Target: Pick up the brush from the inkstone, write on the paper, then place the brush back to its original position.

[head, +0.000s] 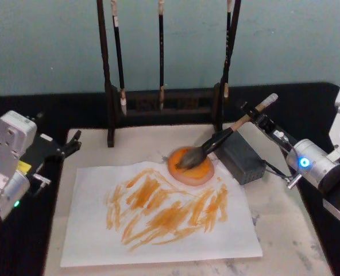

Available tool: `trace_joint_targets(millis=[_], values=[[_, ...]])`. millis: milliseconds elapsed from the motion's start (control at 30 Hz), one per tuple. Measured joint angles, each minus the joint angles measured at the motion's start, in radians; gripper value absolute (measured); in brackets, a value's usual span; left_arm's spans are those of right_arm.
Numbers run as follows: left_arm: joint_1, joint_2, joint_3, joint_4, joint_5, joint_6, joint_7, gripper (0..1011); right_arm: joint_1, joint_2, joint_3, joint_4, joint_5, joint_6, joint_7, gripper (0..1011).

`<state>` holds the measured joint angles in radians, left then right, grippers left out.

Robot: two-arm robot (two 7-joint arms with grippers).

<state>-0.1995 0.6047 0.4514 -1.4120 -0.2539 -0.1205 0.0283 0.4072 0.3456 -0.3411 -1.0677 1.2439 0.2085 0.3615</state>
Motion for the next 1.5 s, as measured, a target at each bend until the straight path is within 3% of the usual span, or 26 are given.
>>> trace_joint_targets(millis=[400, 567, 733, 767, 800, 833, 900, 1000, 1033, 1067, 1200, 1500], values=[[0.000, 0.000, 0.000, 0.000, 0.000, 0.000, 0.000, 1001, -0.134, 0.096, -0.002, -0.192, 0.019, -0.022, -0.066, 1000], [0.000, 0.000, 0.000, 0.000, 0.000, 0.000, 0.000, 1001, -0.200, 0.146, -0.016, -0.309, -0.043, -0.086, -0.110, 1000], [0.000, 0.000, 0.000, 0.000, 0.000, 0.000, 0.000, 1001, -0.237, 0.175, -0.038, -0.396, -0.180, -0.165, -0.182, 1000], [0.000, 0.000, 0.000, 0.000, 0.000, 0.000, 0.000, 1001, -0.241, 0.182, -0.055, -0.419, -0.259, -0.196, -0.220, 1000], [0.000, 0.000, 0.000, 0.000, 0.000, 0.000, 0.000, 1001, -0.241, 0.185, -0.066, -0.428, -0.295, -0.208, -0.239, 1000], [0.000, 0.000, 0.000, 0.000, 0.000, 0.000, 0.000, 1001, -0.241, 0.188, -0.084, -0.438, -0.368, -0.229, -0.272, 1000], [0.000, 0.000, 0.000, 0.000, 0.000, 0.000, 0.000, 1001, -0.234, 0.188, -0.110, -0.443, -0.454, -0.249, -0.309, 1000], [0.000, 0.000, 0.000, 0.000, 0.000, 0.000, 0.000, 1001, -0.225, 0.184, -0.135, -0.439, -0.535, -0.266, -0.346, 1000], [0.000, 0.000, 0.000, 0.000, 0.000, 0.000, 0.000, 1000, -0.219, 0.178, -0.149, -0.431, -0.584, -0.275, -0.367, 1000], [0.000, 0.000, 0.000, 0.000, 0.000, 0.000, 0.000, 1001, -0.219, 0.178, -0.149, -0.431, -0.584, -0.275, -0.367, 1000], [0.000, 0.000, 0.000, 0.000, 0.000, 0.000, 0.000, 1001, -0.201, 0.159, -0.176, -0.394, -0.678, -0.291, -0.401, 1000], [0.000, 0.000, 0.000, 0.000, 0.000, 0.000, 0.000, 1001, -0.184, 0.137, -0.189, -0.352, -0.753, -0.300, -0.410, 1000]])
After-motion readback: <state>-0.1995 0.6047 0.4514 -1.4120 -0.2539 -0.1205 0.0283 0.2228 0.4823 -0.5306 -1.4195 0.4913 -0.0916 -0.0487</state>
